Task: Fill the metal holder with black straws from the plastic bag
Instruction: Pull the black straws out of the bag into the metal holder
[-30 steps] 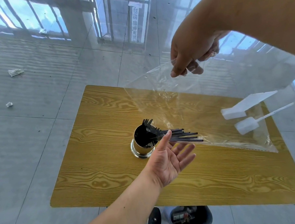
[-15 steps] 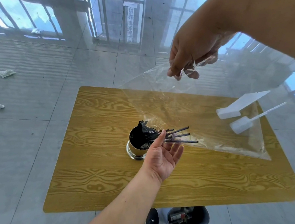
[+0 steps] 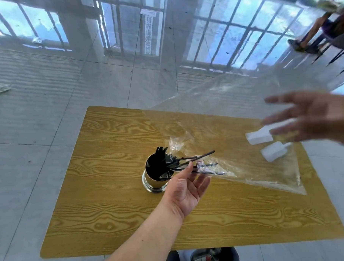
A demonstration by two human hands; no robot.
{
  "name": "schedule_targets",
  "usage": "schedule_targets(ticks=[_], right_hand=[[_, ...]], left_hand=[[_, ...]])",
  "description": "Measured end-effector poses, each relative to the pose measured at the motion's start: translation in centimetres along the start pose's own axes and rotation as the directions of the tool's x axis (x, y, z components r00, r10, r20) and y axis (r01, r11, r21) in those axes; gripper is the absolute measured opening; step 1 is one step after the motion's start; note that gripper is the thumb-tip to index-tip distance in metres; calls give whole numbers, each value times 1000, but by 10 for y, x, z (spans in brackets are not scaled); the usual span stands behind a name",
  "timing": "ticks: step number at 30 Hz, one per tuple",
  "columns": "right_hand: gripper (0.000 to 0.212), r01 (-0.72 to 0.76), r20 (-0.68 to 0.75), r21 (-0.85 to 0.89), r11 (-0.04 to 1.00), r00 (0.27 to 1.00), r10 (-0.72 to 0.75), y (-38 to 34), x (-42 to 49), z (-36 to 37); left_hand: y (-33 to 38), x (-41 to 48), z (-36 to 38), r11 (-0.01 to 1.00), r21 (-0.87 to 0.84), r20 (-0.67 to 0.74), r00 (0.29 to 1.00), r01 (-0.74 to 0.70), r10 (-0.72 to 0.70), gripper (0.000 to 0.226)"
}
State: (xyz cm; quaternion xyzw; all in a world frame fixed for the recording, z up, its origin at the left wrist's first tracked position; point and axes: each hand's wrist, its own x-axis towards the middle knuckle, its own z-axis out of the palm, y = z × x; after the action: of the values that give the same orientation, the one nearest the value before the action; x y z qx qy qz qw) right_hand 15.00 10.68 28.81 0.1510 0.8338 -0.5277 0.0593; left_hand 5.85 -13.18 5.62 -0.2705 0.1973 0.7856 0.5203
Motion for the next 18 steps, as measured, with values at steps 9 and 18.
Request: schedule_targets(ticks=[9,18], right_hand=[[19,104,-448,-91,990,884,-134,-2,-16,55],[10,130,-387,-260,957,894,-226,-33,-21,48]], left_hand=[[0,-3,-2,998,67,6,1000,17,-17,45],[-4,-5,-7,999,46,10,1000,26,-26,77]])
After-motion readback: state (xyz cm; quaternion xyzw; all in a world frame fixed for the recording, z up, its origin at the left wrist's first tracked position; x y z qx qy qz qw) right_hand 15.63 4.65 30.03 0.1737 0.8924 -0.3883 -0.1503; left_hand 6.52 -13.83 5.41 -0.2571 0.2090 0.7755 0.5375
